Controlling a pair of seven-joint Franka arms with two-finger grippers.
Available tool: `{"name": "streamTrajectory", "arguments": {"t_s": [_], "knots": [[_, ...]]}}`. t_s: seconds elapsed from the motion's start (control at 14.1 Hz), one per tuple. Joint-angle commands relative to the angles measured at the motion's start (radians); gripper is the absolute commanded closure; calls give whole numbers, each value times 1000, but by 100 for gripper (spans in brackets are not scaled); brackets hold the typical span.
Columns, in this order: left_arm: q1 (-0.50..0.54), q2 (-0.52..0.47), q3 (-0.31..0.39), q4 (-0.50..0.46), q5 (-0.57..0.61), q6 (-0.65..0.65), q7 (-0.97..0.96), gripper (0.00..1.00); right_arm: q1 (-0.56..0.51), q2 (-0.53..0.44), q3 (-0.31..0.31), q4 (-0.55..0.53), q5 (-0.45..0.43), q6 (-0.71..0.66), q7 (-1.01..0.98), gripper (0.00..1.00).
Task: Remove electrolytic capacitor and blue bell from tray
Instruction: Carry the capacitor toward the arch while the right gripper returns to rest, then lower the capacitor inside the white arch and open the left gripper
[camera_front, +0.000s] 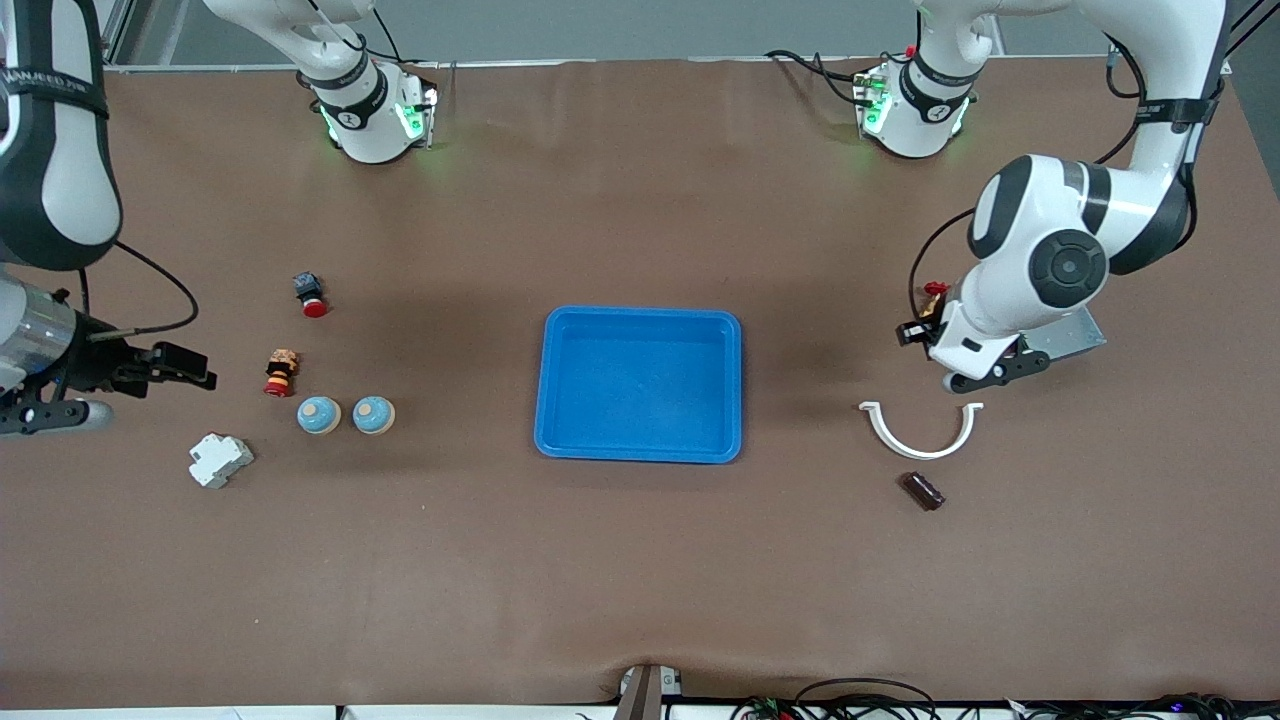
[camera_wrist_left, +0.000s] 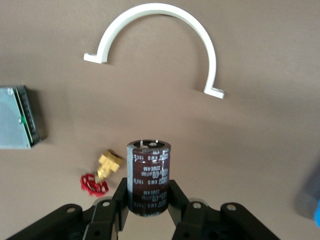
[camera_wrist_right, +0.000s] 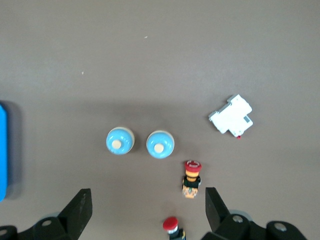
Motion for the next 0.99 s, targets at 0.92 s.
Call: {"name": "streamTrajectory", "arguments": {"t_s": [0.92], "knots": [[94,222,-6,-115,-10,472,189,100,-21,-269,24,-10,-90,-284,204,0]]}}
